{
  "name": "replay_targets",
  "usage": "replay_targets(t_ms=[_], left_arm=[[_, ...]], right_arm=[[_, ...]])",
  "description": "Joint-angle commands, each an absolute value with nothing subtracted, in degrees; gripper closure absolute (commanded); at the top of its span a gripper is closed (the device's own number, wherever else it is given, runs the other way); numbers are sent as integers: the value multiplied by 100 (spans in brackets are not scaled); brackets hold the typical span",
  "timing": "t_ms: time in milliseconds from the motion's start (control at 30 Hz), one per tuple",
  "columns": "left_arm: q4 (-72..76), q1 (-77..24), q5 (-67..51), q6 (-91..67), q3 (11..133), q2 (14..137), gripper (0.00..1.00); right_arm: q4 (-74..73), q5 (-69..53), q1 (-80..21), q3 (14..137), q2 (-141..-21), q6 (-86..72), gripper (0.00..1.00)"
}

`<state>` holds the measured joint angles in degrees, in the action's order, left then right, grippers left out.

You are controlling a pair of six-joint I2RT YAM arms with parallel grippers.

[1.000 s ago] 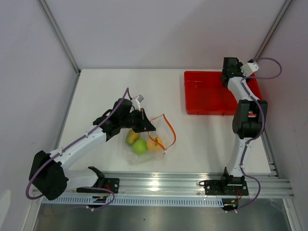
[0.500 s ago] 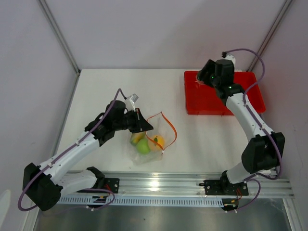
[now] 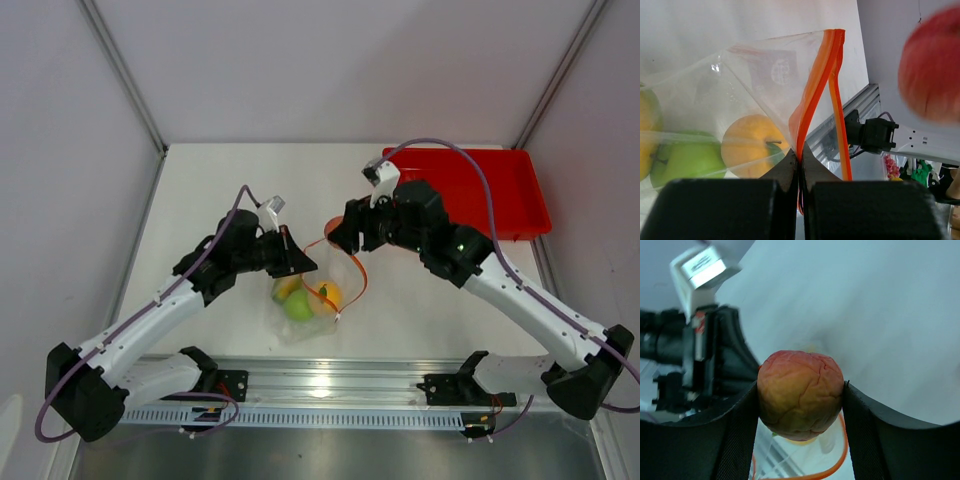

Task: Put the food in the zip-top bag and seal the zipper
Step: Pick up the fake fruit from the bin, then place the fake fruit in the zipper food storage bag.

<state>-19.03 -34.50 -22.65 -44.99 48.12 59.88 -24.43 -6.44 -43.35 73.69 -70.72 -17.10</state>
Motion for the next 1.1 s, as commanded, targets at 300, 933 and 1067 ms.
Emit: replay_targets(t_ms=[300,933,1067], left_arm=[[-1969,-3480,-2408,-4676,5071,5652,99],[-1302,-3472,-3278,-5545,5150,5634,100],[-1037,-3480,-3428,-5713,5001,5686,100]], right_arm=[[-2725,263,-5598,6575,-6566,-1441,100],[-2742,1380,-5757,7048,-6662,-1090,68],[-2742,1485,-5757,7137,-6794,-1072,36]])
